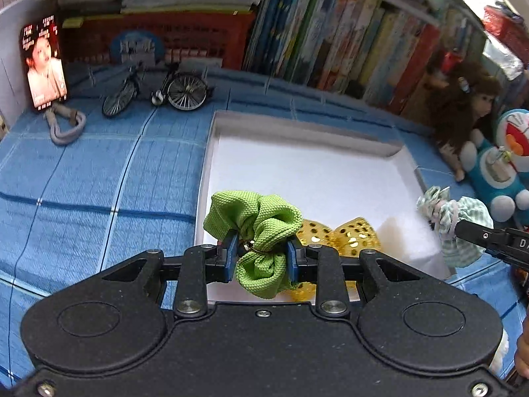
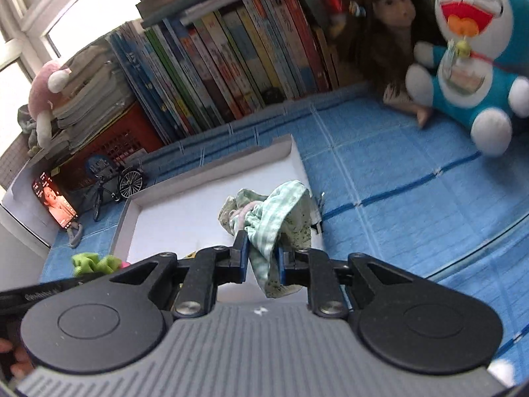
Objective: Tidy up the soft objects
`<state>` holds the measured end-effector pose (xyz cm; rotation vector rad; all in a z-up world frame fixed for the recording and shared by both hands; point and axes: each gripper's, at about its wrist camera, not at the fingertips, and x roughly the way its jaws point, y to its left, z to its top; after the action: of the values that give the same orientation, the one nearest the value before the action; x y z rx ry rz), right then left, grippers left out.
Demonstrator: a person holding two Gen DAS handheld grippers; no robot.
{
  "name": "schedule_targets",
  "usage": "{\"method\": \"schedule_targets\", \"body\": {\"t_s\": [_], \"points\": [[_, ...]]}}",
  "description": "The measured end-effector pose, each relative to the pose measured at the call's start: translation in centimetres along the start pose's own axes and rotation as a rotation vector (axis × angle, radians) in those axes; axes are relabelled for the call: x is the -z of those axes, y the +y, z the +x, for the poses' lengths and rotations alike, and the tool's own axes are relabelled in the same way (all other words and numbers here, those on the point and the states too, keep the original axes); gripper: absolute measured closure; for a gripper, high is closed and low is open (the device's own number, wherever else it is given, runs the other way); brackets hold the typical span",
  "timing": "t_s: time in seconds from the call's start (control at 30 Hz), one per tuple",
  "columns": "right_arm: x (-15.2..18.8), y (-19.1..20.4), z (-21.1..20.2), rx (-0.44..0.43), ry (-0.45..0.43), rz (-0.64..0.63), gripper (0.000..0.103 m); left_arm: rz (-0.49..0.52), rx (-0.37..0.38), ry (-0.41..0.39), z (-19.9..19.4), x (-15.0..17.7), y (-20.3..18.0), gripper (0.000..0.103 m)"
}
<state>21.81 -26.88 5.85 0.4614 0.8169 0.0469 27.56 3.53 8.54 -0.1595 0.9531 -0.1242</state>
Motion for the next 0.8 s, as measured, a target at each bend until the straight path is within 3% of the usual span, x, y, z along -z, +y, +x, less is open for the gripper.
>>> {"method": "schedule_targets", "body": {"t_s": [0.37, 0.8], "points": [[0.4, -3.6, 2.9, -0.060, 0.123, 0.242, 0.082, -0.056, 0.005, 0.054, 2.1, -0.1, 0.3, 0.076], [0.9, -4.8, 4.5, -0.075, 0.198, 0.316, 0.081, -0.066, 0.014, 0.105, 3.8, 0.4, 0.2, 0.075]]}}
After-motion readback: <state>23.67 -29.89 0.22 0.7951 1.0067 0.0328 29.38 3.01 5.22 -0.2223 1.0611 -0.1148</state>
